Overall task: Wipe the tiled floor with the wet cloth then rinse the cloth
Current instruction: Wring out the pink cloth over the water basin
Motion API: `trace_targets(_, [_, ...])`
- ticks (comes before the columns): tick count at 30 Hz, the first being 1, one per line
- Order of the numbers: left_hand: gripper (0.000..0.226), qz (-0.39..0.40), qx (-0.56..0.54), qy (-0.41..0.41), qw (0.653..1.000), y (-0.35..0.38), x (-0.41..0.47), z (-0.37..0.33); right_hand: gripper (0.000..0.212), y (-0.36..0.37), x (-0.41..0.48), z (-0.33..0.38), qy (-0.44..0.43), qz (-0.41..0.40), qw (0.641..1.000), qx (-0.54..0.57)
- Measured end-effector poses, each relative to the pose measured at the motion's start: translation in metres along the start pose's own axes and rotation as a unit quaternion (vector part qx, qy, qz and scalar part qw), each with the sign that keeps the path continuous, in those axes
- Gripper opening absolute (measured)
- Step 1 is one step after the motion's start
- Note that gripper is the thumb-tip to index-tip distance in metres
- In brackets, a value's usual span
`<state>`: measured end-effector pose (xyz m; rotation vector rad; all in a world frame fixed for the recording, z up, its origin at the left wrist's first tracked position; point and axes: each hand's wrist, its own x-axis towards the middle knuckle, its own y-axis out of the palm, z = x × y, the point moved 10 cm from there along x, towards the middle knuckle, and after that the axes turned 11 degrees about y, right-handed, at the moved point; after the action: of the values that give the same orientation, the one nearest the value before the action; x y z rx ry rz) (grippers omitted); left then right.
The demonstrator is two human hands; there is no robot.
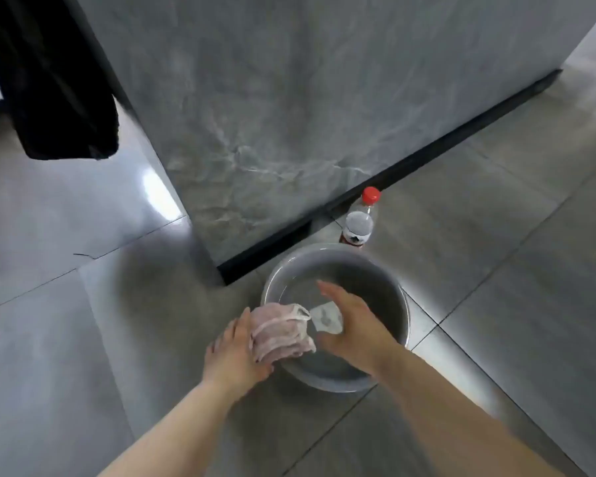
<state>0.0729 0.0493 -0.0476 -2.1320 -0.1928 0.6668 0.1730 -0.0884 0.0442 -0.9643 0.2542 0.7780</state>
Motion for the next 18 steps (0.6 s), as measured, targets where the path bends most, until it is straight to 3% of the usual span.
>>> trace_targets(4, [0.114, 0.020, -0.003, -0.010, 1.000, 0.036, 0.037, 0.038, 0.096, 0.069, 0.053, 0.008, -0.063, 0.033, 0.989, -0.128])
trace_targets(8, [0.081, -0.041, -0.153, 0.040, 0.987, 0.039, 0.045, 0.042, 0.090, 0.105, 0.070, 0.010, -0.072, 0.026, 0.985, -0.154])
trace_targets(11, [0.058, -0.092, -0.230, 0.029, 0.968, 0.026, 0.028, 0.044, 0.096, 0.112, 0.068, 0.009, -0.081, 0.021, 0.979, -0.187])
trace_targets(16, [0.041, -0.145, -0.120, 0.094, 0.978, -0.033, 0.015, 0.011, 0.100, 0.102, 0.069, 0.016, -0.102, -0.042, 0.970, -0.215])
trace_targets(18, [0.041, -0.160, -0.176, 0.117, 0.964, -0.055, 0.008, -0.001, 0.104, 0.089, 0.066, 0.025, -0.117, -0.082, 0.968, -0.207])
